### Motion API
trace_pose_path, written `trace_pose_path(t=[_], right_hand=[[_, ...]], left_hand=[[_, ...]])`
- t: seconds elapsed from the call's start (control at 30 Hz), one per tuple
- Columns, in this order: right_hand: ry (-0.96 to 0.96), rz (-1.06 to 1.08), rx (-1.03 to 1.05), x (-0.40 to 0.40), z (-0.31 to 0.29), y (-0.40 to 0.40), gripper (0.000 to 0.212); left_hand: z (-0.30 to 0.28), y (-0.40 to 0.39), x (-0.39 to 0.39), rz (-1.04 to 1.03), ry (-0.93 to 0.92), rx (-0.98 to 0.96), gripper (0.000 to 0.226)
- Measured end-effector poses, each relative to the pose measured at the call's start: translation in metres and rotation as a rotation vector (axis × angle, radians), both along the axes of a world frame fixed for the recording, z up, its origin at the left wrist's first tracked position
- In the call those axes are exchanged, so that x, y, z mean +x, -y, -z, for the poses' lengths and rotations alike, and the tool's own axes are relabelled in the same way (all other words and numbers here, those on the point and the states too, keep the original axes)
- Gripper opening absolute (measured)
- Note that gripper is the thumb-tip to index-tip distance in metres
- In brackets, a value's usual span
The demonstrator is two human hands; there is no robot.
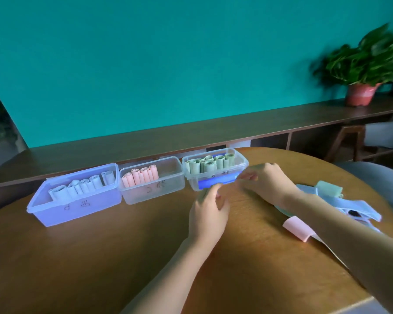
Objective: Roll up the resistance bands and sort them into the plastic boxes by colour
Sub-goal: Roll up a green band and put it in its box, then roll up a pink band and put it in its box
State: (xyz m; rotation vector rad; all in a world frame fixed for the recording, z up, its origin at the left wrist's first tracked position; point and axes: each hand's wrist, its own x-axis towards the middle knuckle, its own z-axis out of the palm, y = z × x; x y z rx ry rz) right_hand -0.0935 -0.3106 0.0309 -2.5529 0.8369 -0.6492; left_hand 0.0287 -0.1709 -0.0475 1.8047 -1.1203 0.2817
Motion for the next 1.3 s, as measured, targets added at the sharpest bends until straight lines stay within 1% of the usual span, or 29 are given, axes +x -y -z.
trace_pose_path(t=[0.07, 0.13, 0.23, 0.3, 0.4, 0.5, 0.6, 0.7, 0.77, 0.9, 1.0, 1.07, 1.17, 1.3], right_hand=[[-0.019, -0.003, 0.011, -0.032, 0.004, -0.009, 0.016], [-0.021, 0.009, 0.034, -0.064, 0.008, -0.018, 0.018], [-0.014, 0.072, 0.011, -0.111, 0.017, -0.027, 0.020], [0.000, 0.121, -0.013, -0.139, 0.024, -0.029, 0.015], [0.024, 0.194, -0.019, -0.176, 0.033, -0.030, 0.014], [0.015, 0.236, -0.036, -0.201, 0.041, -0.030, 0.015], [0.006, 0.240, -0.047, -0.218, 0.049, -0.029, 0.013], [-0.070, 0.220, -0.041, -0.229, 0.056, -0.025, 0.013], [-0.088, 0.210, -0.032, -0.234, 0.061, -0.023, 0.012], [-0.111, 0.221, -0.085, -0.240, 0.066, -0.022, 0.027], [-0.105, 0.203, -0.069, -0.240, 0.066, -0.021, 0.027], [-0.093, 0.183, -0.045, -0.238, 0.067, -0.019, 0.024], [-0.077, 0.160, -0.040, -0.232, 0.064, -0.021, 0.022], [-0.084, 0.127, -0.044, -0.221, 0.055, -0.025, 0.024]], left_hand=[[-0.001, 0.002, -0.026, 0.049, -0.038, 0.033, 0.039], [-0.004, 0.005, -0.051, 0.093, -0.056, 0.040, 0.036], [-0.011, 0.011, -0.086, 0.151, -0.095, 0.058, 0.028], [-0.014, 0.014, -0.105, 0.216, -0.133, 0.065, 0.024], [-0.013, 0.019, -0.128, 0.316, -0.139, 0.103, 0.025], [-0.009, 0.027, -0.147, 0.366, -0.074, 0.123, 0.028], [-0.001, 0.036, -0.160, 0.371, -0.040, 0.118, 0.024], [0.003, 0.041, -0.165, 0.373, -0.063, 0.163, 0.017], [0.007, 0.043, -0.166, 0.390, -0.085, 0.190, 0.015], [0.017, 0.050, -0.162, 0.312, -0.065, 0.270, 0.024], [0.014, 0.048, -0.159, 0.238, -0.073, 0.273, 0.029], [0.012, 0.048, -0.156, 0.210, -0.091, 0.267, 0.022], [0.004, 0.045, -0.153, 0.174, -0.068, 0.238, 0.010], [-0.023, 0.036, -0.144, 0.052, -0.015, 0.160, 0.012]])
